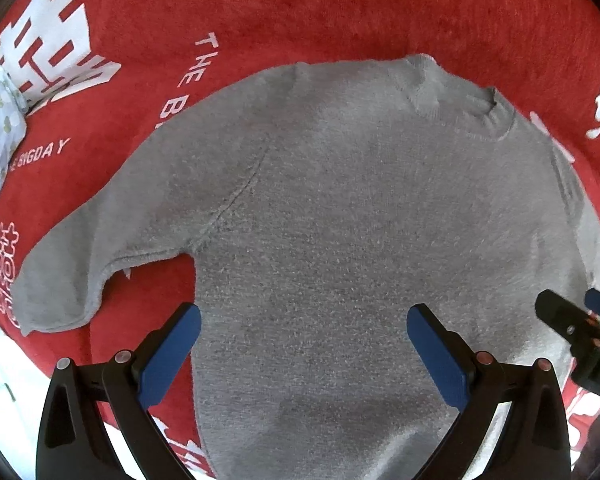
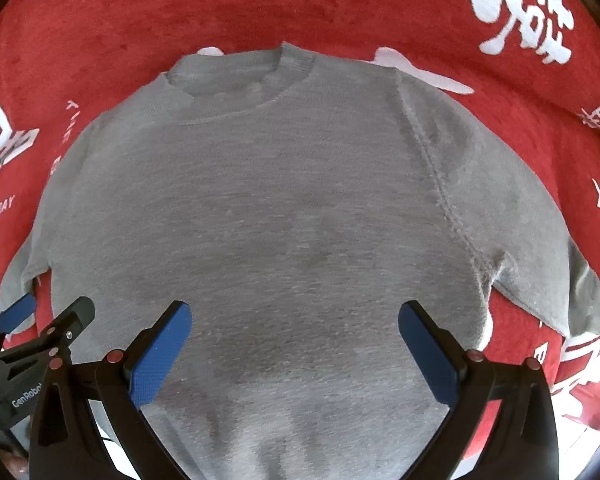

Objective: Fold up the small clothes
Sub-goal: 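Grasp the grey sweater sleeve cuff with the left gripper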

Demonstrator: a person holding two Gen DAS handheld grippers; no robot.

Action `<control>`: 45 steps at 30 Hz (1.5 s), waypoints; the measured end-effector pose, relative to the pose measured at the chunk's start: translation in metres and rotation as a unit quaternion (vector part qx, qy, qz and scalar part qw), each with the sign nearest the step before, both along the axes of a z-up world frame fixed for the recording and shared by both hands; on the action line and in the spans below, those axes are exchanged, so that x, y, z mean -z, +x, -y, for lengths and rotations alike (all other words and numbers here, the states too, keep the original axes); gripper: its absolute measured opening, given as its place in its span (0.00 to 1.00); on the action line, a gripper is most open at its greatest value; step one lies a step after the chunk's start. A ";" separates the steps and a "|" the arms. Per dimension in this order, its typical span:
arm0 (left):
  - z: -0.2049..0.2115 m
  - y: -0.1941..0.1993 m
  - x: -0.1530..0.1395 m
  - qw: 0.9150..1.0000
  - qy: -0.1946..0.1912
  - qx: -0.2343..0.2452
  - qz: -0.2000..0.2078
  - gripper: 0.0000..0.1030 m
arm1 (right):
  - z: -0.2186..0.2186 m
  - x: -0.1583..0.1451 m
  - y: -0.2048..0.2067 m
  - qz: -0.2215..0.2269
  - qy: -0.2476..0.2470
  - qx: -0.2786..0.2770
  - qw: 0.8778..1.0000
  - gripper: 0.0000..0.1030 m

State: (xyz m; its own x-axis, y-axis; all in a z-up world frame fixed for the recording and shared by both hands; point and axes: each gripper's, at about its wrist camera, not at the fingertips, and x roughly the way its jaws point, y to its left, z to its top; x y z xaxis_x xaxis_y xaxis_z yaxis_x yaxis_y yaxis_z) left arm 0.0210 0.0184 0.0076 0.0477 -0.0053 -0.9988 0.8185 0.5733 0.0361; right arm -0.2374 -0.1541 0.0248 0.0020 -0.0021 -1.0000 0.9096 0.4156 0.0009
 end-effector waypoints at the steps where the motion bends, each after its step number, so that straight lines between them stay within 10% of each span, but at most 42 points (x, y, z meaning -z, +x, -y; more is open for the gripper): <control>1: -0.003 0.004 -0.003 1.000 -0.011 -0.005 -0.004 1.00 | -0.001 -0.001 0.002 0.005 -0.002 -0.003 1.000 1.00; 14: -0.132 0.127 -0.013 0.968 -0.139 -0.207 -0.019 1.00 | -0.046 -0.009 0.072 0.105 0.025 -0.071 0.992 1.00; 21: -0.213 0.165 0.066 0.915 -0.176 -0.343 -0.118 1.00 | -0.089 0.009 0.119 0.105 0.062 -0.119 0.985 1.00; 33: -0.204 0.161 0.106 0.813 -0.292 -0.470 -0.183 0.98 | -0.124 0.019 0.155 0.104 0.082 -0.150 0.980 1.00; 36: -0.194 0.143 0.105 0.824 -0.278 -0.469 -0.152 0.45 | -0.129 0.019 0.160 0.103 0.084 -0.157 0.979 1.00; 37: -0.191 0.141 0.105 0.829 -0.279 -0.461 -0.151 0.14 | -0.131 0.018 0.160 0.103 0.083 -0.160 0.978 1.00; 40: -0.178 0.128 0.106 0.842 -0.282 -0.439 -0.141 0.10 | -0.133 0.015 0.159 0.105 0.083 -0.162 0.978 1.00; 45: -0.136 0.110 0.050 0.903 -0.287 -0.317 -0.032 0.07 | -0.130 0.012 0.151 0.111 0.080 -0.145 0.980 1.00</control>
